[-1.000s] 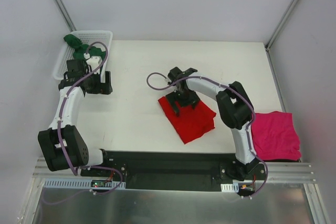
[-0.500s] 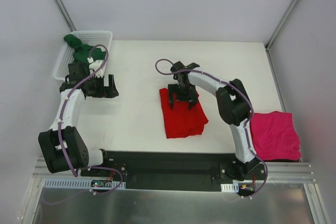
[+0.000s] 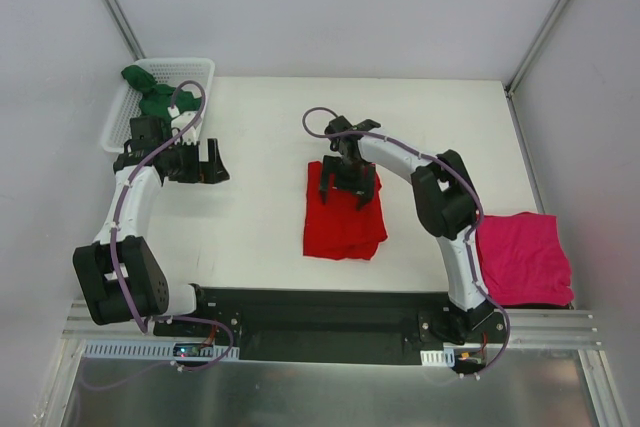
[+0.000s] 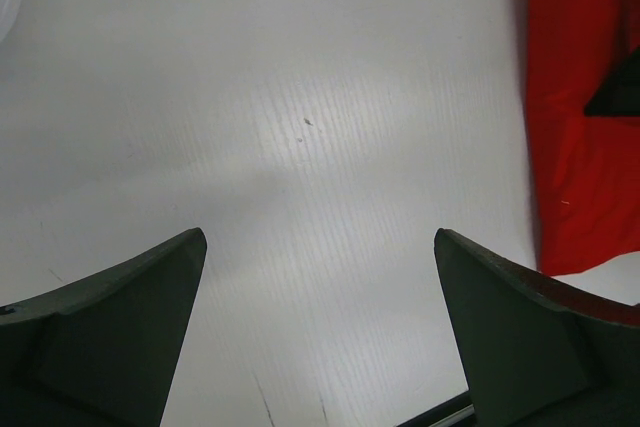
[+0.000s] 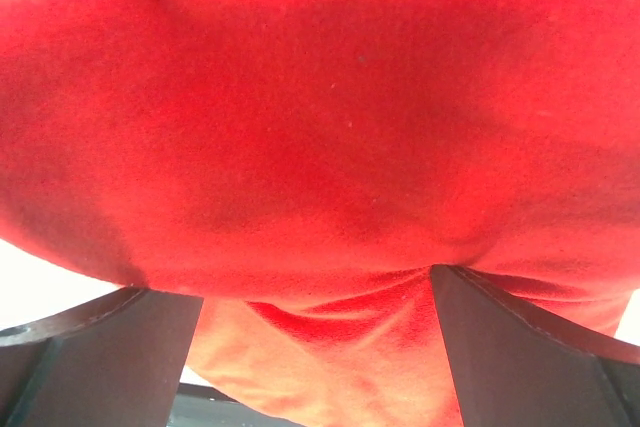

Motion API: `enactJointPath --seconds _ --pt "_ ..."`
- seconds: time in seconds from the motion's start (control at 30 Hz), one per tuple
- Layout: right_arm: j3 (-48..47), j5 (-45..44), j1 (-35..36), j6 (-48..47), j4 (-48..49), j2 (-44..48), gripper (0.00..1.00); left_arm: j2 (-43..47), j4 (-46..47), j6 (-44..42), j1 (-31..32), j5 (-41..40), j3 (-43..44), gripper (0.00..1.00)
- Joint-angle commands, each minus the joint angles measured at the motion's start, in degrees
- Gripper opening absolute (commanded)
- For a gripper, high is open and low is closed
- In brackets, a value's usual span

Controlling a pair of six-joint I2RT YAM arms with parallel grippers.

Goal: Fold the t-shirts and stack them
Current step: Fold the long partially folded tshirt into a neat square, then put the neatly folded tshirt into the corner of the board with the right arm

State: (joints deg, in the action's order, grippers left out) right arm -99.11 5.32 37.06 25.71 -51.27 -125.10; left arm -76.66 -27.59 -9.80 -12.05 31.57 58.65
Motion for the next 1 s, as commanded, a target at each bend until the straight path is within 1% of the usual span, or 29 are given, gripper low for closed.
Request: enactJointPath --seconds 0.0,0.07,0.13,0.23,0.3,0.33,0.4,0.43,0.47,0.5,0.53,0.57,0.6,0.67,0.7,0.73,0.77,0.8,0.87,0.9,0.97 --pt "0.75 -2.76 0.64 1.8 4.94 4.33 0.96 0.11 -0.09 0.4 -0.16 2.88 0.85 0.99" --pt "1.99 -4.96 1.52 0.05 7.31 7.22 0.96 0.46 -0.09 0.66 -0.16 3.32 0.67 0.99" --pt "2.95 -11.62 2.84 -3.99 8.45 12.4 0.96 1.51 -0.27 1.36 -0.16 3.93 0.5 0.99" --pt "3.92 -17.43 5.39 -11.89 8.73 17.95 0.96 4.49 -0.53 1.54 -0.25 5.33 -0.38 0.99" --pt "5.32 -20.16 5.39 -15.59 9.17 20.06 0.96 5.12 -0.62 2.85 -0.25 5.87 -0.64 0.99" --pt "6.29 -19.48 4.87 -19.78 9.77 21.9 0.96 5.12 -0.62 3.21 -0.25 6.13 -0.73 0.99" --pt "7.44 -17.9 2.59 -25.07 9.43 23.84 0.96 4.94 -0.71 4.0 -0.25 6.75 -0.3 0.99" --pt "7.44 -14.24 1.1 -34.58 9.26 26.11 0.96 4.77 -0.71 3.92 -0.25 6.4 -0.03 0.99" --pt "8.57 -12.98 0.56 -41.47 9.51 27.44 0.96 4.86 -0.62 3.91 -0.25 4.48 0.23 0.99" --pt "9.63 -13.93 0.21 -46.58 9.78 29.1 0.96 4.86 -0.62 3.22 -0.25 3.16 0.49 0.99" --pt "11.38 -13.24 -1.45 -55.42 10.74 34.08 0.96 4.94 -0.62 2.78 -0.25 2.19 0.41 0.99" --pt "14.79 -11.84 -2.59 -58.9 10.92 36.05 0.96 4.77 -0.97 2.08 -0.25 0.79 0.41 0.99" --pt "16.13 -11.04 -3.82 -61.37 10.23 38.15 0.96 4.59 -1.23 0.76 -0.25 0.16 0.41 0.99" --pt "17.63 -6.57 -8.22 -68.04 6.73 40.54 0.96 4.16 -2.54 -0.39 -0.25 -0.81 0.85 0.99" --pt "16.77 -5.86 -9.62 -69.9 1.75 40.72 0.96 3.89 -2.99 -2.05 -0.25 -1.59 1.63 0.99" --pt "15.8 -2.72 -11.9 -71.14 -0.65 40.46 0.96 3.8 -3.34 -2.67 -0.25 -2.21 2.07 0.99" --pt "14.48 -1.9 -12.88 -72.81 -3.29 39.07 0.96 3.89 -3.78 -4.24 -0.16 -2.56 2.6 0.99" --pt "11.08 -0.76 -13.67 -72.82 -8.19 38.1 0.96 3.8 -4.57 -5.3 -0.16 -3.35 3.65 0.99" --pt "8.51 -0.93 -15.95 -70.47 -10.86 36.07 0.96 3.63 -5.19 -7.93 -0.16 -5.02 4.45 0.99" --pt "7.63 1.16 -16.75 -68.19 -12.87 34.5 0.96 3.45 -5.88 -8.47 -0.16 -6.33 4.97 0.99" --pt "7.44 4.68 -20.0 -65.54 -12.98 34.39 0.96 3.45 -6.59 -10.22 -0.16 -8.36 5.33 0.99"
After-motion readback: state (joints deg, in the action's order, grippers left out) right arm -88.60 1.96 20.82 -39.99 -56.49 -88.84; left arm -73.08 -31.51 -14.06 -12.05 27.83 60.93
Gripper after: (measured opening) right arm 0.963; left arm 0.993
